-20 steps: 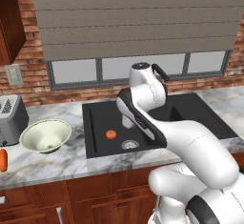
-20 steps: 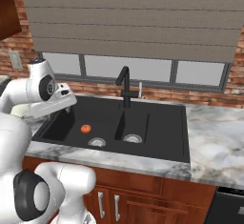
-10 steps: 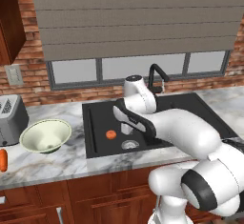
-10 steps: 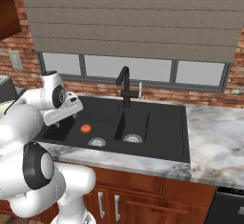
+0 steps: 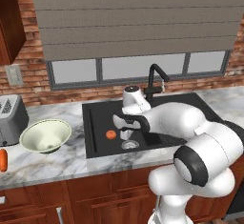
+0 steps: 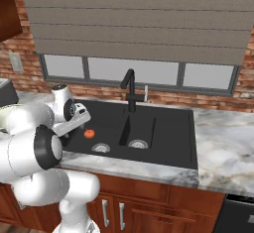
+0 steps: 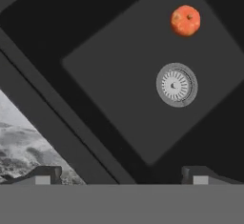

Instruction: Pick the squash from the sink and place it in the bowl. Then pick the bowl and place it in the microwave. Then close the microwave door and press the start button.

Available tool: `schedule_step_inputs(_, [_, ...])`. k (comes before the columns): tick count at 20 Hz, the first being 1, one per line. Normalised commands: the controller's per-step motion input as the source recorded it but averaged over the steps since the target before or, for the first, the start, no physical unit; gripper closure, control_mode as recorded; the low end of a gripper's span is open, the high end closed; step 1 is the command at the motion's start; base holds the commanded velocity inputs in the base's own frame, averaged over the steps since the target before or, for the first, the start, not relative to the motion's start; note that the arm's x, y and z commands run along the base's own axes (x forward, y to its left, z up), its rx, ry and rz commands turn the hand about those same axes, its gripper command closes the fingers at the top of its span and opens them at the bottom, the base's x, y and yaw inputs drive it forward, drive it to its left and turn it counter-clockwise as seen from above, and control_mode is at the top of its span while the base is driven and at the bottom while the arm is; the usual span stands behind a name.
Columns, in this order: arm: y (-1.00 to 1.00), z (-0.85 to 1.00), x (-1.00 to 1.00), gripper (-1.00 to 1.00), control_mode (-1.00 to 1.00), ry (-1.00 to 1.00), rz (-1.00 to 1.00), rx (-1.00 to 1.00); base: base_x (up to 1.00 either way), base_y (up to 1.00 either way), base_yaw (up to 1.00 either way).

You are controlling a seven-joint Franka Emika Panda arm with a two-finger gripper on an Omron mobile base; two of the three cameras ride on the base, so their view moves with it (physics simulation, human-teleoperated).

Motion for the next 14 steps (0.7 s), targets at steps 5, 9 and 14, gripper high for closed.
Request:
schedule_step_inputs(5, [0.01,-0.39,0.46,-1.0,-1.0,0.0,0.0,0.0,0.0,0.0,0.0])
schedule_step_inputs(9, [0.01,-0.22,0.39,-1.0,-1.0,0.0,0.0,0.01,0.0,0.0,0.0])
schedule_step_inputs(14, [0.15,-0.2,0.24,-1.0,-1.0,0.0,0.01,0.03,0.0,0.0,0.0])
